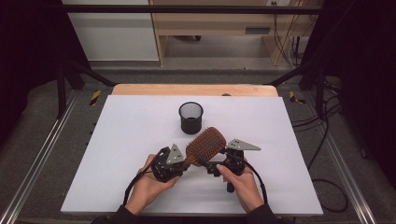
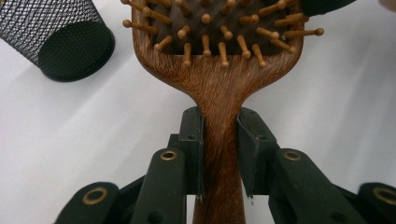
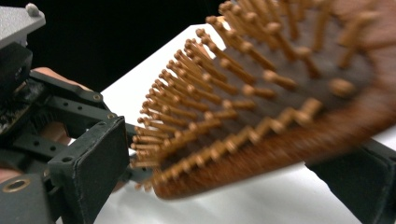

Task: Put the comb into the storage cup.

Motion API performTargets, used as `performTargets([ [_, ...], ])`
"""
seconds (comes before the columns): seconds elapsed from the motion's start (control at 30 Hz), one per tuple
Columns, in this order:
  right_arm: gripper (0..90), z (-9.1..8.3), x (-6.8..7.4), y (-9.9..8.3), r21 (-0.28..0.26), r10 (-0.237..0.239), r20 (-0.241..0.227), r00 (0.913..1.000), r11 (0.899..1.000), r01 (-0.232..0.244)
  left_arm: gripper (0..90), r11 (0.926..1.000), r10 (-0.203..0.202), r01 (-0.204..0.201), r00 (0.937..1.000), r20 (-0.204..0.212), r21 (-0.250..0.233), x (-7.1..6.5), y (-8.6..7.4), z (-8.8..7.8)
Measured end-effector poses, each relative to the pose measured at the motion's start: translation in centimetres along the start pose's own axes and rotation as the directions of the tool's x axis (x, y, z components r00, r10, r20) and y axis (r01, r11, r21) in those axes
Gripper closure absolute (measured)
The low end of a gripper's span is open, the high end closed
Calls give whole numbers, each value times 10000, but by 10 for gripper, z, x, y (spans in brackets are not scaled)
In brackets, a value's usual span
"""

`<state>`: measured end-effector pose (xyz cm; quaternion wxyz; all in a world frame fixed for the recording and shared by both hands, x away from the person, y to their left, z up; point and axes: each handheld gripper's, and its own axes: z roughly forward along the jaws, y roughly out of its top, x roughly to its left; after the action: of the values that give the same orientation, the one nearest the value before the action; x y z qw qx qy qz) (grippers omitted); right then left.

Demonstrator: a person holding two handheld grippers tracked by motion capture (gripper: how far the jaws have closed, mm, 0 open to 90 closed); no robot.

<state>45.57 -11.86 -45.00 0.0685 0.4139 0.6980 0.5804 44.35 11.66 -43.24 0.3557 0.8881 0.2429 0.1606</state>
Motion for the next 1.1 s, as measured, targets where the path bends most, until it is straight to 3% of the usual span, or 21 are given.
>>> performTargets([
  [0.3, 78, 9, 6, 3, -35, 154, -327, 9993, 9999, -155, 731, 9998, -4, 2, 10000, -61, -217, -2, 2, -3],
  [0.67, 93, 15, 14, 16, -40, -63, -660, 9978, 10000, 60, 731, 9964, -129, 100, 9993, -341, -847, -3, 3, -9],
  [1.1, 135, 18, 18, 30, -485, 4, -873, 9962, 9988, -46, 731, 9912, -373, 301, 9978, -539, -1286, 1, 3, -16],
])
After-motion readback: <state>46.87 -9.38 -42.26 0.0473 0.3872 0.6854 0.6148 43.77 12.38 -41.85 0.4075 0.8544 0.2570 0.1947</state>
